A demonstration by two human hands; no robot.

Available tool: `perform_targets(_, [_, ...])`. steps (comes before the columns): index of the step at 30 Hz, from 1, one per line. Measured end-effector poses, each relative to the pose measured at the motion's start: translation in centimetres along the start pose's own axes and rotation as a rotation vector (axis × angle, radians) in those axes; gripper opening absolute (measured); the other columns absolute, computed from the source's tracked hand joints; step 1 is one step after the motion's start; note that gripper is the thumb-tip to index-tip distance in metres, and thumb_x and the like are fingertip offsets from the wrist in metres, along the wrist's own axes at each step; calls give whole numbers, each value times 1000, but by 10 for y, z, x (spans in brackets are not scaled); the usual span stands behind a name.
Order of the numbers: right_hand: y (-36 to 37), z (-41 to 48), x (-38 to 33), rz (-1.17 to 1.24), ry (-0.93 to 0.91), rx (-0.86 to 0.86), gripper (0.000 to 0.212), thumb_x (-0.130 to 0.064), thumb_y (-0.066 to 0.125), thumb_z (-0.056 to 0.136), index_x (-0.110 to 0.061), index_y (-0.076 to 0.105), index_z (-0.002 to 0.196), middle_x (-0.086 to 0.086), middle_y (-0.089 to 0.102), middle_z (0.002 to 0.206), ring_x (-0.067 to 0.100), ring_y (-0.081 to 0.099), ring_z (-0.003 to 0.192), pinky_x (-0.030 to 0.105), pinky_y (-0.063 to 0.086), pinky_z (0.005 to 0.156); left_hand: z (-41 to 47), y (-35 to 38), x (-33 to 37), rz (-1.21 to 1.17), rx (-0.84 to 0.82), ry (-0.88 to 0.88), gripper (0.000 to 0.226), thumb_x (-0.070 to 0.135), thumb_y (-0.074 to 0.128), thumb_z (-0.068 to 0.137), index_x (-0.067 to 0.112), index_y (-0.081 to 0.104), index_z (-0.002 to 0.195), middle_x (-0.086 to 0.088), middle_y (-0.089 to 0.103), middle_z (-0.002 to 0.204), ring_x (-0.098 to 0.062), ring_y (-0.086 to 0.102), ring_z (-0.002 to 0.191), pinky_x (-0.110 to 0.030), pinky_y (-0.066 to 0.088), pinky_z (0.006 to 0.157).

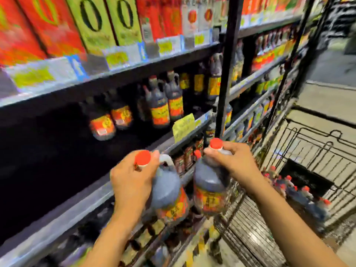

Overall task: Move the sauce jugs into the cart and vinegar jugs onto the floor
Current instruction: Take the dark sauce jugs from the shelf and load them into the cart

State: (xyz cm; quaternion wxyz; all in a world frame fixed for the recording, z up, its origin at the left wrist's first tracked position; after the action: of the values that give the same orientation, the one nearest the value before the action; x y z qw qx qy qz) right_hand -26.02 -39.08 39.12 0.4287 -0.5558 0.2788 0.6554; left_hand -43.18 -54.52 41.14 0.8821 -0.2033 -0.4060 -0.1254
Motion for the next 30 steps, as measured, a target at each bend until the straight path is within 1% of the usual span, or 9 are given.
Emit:
perform_targets(3, [44,13,-29,27,-146,-38,33,-32,77,74,-18,61,50,-12,49,48,1,40,54,23,32,53,16,-42,3,34,106,50,36,54,55,75,19,64,67,8,62,64,-9,55,65,-11,37,59])
perform_targets(7, [88,30,-56,66,-279,-43,49,-12,74,78,-19,50,36,-14,42,37,-3,35,42,11,27,45,31,-84,7,78,255,91,30,50,57,76,21,63,68,9,61,61,2,56,63,-6,37,60])
perform_targets(10, [115,44,-70,118,-387,-50,41,-23,77,73,-6,51,47,-11,45,46,-1,37,50,17,33,48,42,-105,9,136,350,122,25,46,58,77,23,60,68,12,58,59,5,52,60,-5,36,60])
perform_targets(14, [143,61,-82,224,-507,-60,48,-30,76,72,4,48,51,-4,41,50,2,34,54,23,32,50,55,-116,6,137,449,140,27,42,61,77,17,63,68,5,58,58,-2,53,60,-5,37,59])
perform_targets(16, [156,69,-85,262,-550,-68,42,-20,76,75,-9,46,47,-12,39,46,-2,33,51,17,31,49,63,-116,4,149,470,150,23,41,62,77,20,61,68,5,60,64,3,52,59,-4,37,60])
perform_targets(18, [167,78,-86,260,-597,-90,44,-12,76,76,-24,45,48,-14,43,44,-3,35,48,13,32,50,73,-113,-1,205,480,173,21,41,62,77,21,60,68,9,56,56,6,52,59,-4,36,60])
perform_targets(20, [176,89,-84,232,-644,-106,44,-14,76,77,-31,45,50,-15,45,45,-4,36,49,12,32,50,80,-108,-7,244,473,178,23,41,61,77,21,61,69,15,56,60,6,53,61,-4,37,60])
perform_targets(26, [188,120,-74,253,-692,-158,39,-29,73,77,-25,46,49,-9,43,44,-2,35,49,19,32,49,90,-93,-33,353,489,175,32,43,61,77,14,61,64,7,51,53,-8,50,61,-7,34,55])
perform_targets(30, [199,129,-56,195,-678,-166,49,-33,73,73,-33,31,47,-12,39,41,-1,32,43,14,28,47,93,-80,-51,422,497,199,41,43,60,78,7,59,58,1,49,48,-16,46,59,-13,33,53])
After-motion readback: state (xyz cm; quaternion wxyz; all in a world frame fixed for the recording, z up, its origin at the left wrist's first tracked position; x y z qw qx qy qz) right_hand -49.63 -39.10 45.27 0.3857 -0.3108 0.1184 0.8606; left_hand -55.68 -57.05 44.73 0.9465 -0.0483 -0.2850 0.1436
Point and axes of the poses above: each hand's wrist, its own z-axis towards the middle knuckle, its own y-axis out of the palm, x = y × z, the point moved 2 cm from there along z, towards the middle knuckle
